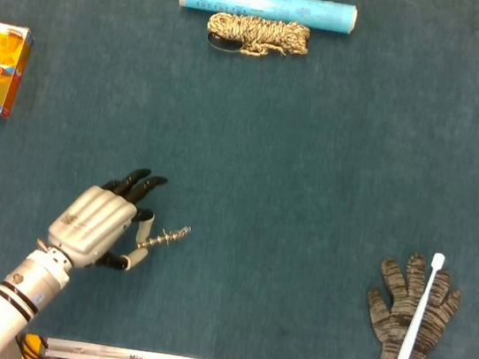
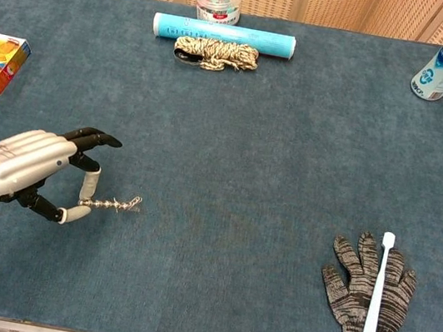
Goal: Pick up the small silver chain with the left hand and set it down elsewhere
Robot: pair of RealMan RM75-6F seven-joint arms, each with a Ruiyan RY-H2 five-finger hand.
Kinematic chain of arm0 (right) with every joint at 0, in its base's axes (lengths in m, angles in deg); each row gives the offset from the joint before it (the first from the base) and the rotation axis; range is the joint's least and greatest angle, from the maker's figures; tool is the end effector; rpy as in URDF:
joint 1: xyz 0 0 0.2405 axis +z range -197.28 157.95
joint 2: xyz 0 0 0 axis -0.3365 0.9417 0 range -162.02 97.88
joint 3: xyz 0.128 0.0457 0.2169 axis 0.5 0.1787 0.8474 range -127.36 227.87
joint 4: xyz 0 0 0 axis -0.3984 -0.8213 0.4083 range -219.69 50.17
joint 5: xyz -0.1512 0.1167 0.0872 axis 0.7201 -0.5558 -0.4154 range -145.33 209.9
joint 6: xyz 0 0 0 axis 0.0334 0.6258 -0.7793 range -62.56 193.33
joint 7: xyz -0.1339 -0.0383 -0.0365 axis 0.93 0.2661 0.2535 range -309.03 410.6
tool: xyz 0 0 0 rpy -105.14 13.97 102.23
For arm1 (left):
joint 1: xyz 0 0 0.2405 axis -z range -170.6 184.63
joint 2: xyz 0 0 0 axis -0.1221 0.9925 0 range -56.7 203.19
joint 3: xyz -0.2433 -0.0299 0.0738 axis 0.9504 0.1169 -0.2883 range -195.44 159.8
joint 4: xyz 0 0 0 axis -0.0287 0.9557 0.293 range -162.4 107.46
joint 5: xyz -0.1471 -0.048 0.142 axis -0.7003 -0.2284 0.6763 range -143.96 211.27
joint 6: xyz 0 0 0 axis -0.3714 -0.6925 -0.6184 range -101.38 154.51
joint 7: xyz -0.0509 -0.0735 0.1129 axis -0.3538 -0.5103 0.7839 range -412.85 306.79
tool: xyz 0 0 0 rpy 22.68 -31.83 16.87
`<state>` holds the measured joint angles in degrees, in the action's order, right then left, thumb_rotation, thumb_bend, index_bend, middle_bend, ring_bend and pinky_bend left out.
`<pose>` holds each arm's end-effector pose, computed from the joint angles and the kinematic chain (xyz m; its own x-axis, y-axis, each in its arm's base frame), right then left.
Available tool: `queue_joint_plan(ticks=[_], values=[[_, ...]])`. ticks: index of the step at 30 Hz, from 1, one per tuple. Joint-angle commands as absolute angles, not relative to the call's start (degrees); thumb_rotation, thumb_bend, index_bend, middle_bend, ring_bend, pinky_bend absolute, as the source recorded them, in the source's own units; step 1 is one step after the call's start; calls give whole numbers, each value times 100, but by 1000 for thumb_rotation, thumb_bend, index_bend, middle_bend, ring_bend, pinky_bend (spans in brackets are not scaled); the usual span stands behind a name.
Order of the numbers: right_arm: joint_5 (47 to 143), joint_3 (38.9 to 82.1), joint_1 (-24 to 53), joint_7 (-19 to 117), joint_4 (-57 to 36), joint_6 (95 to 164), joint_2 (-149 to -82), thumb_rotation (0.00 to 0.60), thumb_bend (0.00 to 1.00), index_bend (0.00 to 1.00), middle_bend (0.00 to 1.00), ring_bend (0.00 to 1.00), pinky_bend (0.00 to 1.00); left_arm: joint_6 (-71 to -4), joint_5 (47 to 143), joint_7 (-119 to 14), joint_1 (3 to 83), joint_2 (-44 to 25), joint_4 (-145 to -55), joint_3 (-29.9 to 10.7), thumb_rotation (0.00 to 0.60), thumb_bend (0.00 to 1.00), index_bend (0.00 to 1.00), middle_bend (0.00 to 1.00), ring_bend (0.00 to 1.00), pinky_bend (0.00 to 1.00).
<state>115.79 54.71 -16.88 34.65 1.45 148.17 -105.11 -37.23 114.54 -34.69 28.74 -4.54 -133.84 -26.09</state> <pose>-0.3292 -0.1753 0.1188 0.0683 -0.0096 0.9976 -0.9946 0.0781 0.0689 -0.2036 0.1755 0.0051 0.3711 0.4834 0.7929 0.9122 -0.3495 -0.2138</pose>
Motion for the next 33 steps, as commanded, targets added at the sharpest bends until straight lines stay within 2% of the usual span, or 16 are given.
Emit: queue_joint_plan(ticks=[1,7,15,17,22,23,25,28,33], values=[[11583,5471,-1687,3462,145,14820,-10511,600,0,244,286,203,322,-3745,11449,-3568,2899,-366,-13440,-2508,600,336,677,105,19,239],[11583,5476,-1676,3454,137,14816,-10507,600,0,244,285,204,322,-3553,11199,-4045,3031,-255,-13381,-2210,600,336,677,105,19,239],[11563,5480,-1664,3450,131,14795,-10511,600,0,244,286,203,322,-3094,10989,-4846,3277,-465,-12723,-1899,600,336,650,105,19,239],[11557,5481,-1664,3448,129,14793,-10511,600,0,244,286,204,322,-3082,10964,-4843,3286,-532,-12582,-1883,600,336,605,105,19,239],[11557,5480,-1666,3449,138,14800,-10500,600,0,244,286,203,322,-3322,10935,-4618,3187,-670,-12466,-1869,600,335,331,105,19,239],[11559,5479,-1665,3451,140,14800,-10500,600,0,244,286,203,322,-3373,10934,-4574,3166,-678,-12471,-1866,600,330,301,105,20,239],[11558,5478,-1664,3453,140,14798,-10504,600,0,244,286,203,322,-3441,10933,-4518,3137,-683,-12481,-1862,600,279,224,100,19,239],[11552,5477,-1665,3460,138,14798,-10515,600,0,244,285,203,322,-3574,10970,-4562,3077,-679,-12527,-1838,600,221,188,91,19,243],[11523,5513,-1678,3567,140,14859,-10511,600,0,244,286,203,322,-4053,11148,-4615,2890,-571,-12538,-1767,600,218,190,91,20,252]])
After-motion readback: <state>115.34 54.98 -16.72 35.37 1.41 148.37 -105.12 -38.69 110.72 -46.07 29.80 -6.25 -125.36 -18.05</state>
